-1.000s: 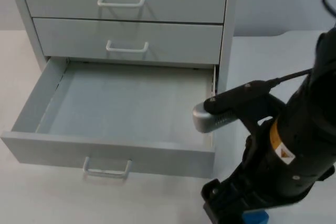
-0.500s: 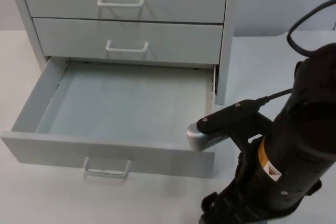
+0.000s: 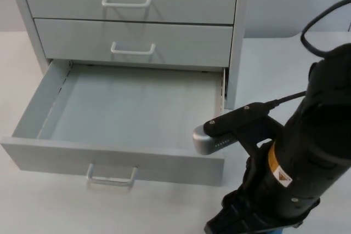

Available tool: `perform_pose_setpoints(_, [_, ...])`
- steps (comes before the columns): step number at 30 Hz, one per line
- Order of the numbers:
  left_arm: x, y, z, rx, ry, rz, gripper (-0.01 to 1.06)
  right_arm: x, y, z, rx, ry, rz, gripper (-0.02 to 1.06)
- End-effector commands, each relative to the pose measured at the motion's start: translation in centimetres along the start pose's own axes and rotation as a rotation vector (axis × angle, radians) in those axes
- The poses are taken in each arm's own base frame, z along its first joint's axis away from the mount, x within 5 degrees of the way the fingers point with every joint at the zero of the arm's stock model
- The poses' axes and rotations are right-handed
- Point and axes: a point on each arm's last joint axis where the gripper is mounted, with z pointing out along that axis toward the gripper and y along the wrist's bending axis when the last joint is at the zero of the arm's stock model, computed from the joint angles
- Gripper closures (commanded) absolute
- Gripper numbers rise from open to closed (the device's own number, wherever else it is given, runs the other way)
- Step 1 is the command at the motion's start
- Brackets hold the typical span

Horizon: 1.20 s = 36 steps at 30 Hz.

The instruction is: Open the drawer with the left hand, place the block into the drawer with the right hand, then close the drawer with the left hand.

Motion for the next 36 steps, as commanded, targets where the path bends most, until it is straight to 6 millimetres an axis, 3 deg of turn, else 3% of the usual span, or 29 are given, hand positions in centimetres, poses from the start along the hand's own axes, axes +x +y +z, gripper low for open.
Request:
perform_pose_setpoints(1, [0.0, 0.1, -0.1, -0.006, -0.01, -0.01, 0.0, -0.3, 0.1, -1.4, -0.005, -0.027, -0.017, 1.05])
perform_pose_setpoints(4, [0.0, 0.1, -0.1, -0.006, -0.01, -0.01, 0.0, -0.4, -0.4, -4.1, -0.002, -0.062, -0.005, 1.05])
perform_pose_setpoints(5, [0.0, 0.1, -0.1, -0.006, -0.01, -0.01, 0.0, -0.4, -0.4, -4.1, -0.002, -0.062, -0.005, 1.05])
perform_pose_setpoints(9, [0.0, 0.0, -0.1, -0.004, -0.009, -0.011, 0.0, -0.4, -1.2, -9.1, -0.031, -0.173, 0.007, 1.05])
perform_pose_setpoints(10, [0.0, 0.0, -0.1, -0.004, -0.009, -0.011, 0.0, -0.4, -1.2, -9.1, -0.031, -0.173, 0.007, 1.05])
perform_pose_setpoints(14, [0.0, 0.0, -0.1, 0.0, -0.01, -0.016, 0.0, -0.2, -1.8, -12.3, -0.064, -0.267, 0.01, 1.05])
perform_pose_setpoints(36, [0.0, 0.0, -0.1, 0.001, -0.008, -0.016, 0.0, -0.2, -1.8, -13.0, -0.076, -0.304, -0.022, 1.05])
